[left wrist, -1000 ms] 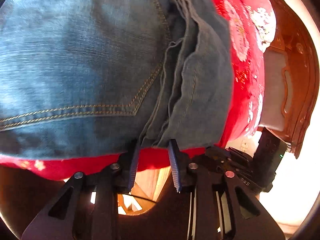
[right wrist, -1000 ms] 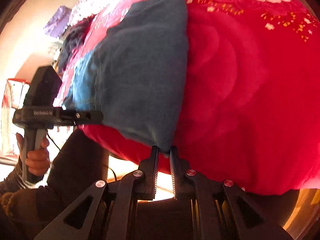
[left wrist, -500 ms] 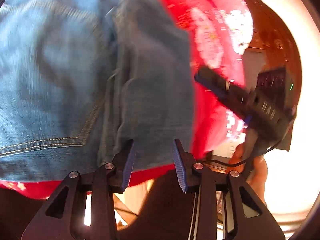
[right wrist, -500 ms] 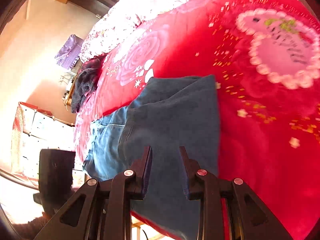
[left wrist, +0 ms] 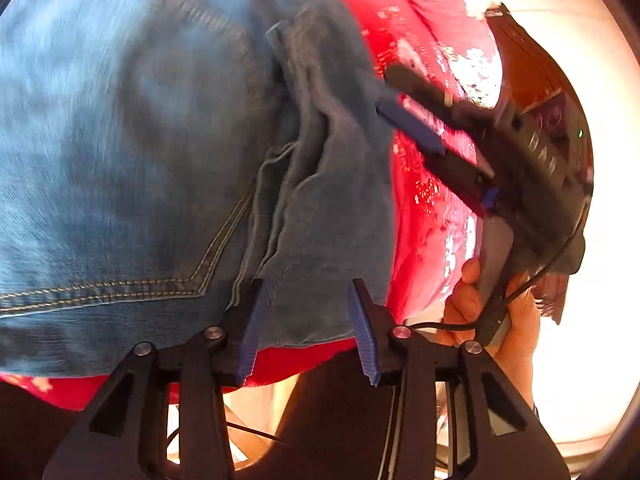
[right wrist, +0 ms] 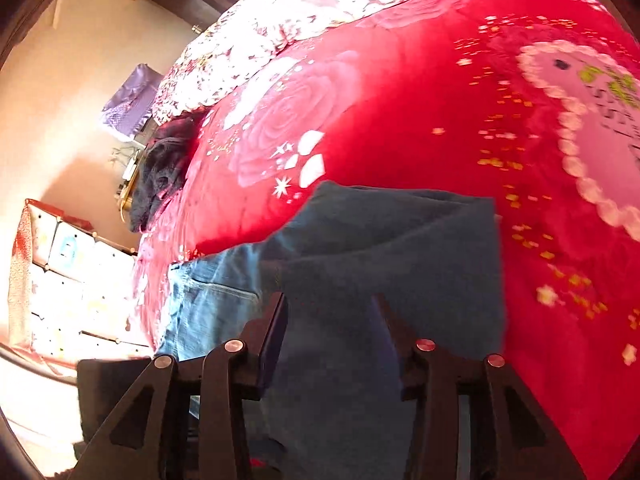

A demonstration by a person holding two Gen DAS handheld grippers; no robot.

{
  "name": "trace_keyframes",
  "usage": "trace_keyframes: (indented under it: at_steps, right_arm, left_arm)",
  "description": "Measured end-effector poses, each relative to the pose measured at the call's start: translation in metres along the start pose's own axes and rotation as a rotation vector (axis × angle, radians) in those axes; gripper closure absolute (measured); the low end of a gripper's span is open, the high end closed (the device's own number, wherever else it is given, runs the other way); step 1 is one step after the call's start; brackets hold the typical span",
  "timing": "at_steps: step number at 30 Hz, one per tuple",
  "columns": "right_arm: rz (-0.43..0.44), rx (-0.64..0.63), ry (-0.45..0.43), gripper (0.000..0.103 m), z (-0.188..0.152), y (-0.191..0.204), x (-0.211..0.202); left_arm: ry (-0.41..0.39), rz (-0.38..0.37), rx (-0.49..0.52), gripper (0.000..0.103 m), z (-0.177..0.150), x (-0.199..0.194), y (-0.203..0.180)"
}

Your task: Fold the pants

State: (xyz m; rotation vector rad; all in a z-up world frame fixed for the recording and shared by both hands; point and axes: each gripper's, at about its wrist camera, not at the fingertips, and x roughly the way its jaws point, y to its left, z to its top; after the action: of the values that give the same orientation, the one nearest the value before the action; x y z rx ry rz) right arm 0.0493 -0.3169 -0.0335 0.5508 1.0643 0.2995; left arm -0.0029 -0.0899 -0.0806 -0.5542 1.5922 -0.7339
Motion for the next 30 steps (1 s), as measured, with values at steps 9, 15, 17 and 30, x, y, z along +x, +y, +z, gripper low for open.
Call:
trace_keyframes:
  at_steps: [9,15,17,30]
  right_arm:
    - [-0.194,-0.133,0.079,0.052,-0.011,0.039,0.024]
    - [-0.131,-0.326,0.03,0.042,-0.047,0.108,0.002]
    - [-0.105,-0.41,0.038,0.042,-0.064,0.142,0.016]
    - [-0.301,-0.967,0.142,0.038,-0.174,0.295,0.147]
  left_arm:
    - [-0.006,-0.046,0.0,0.064,-0.006,-0.045,0.019]
    - [-0.218,-0.113,-0.037,0.048,-0.011,-0.166,0.079]
    - [-0.318,-0.089,-0.107,0.04,-0.003,-0.205,0.112]
    - [-0.194,0.02,-0.148,0.039,0.119,-0.223,0.189]
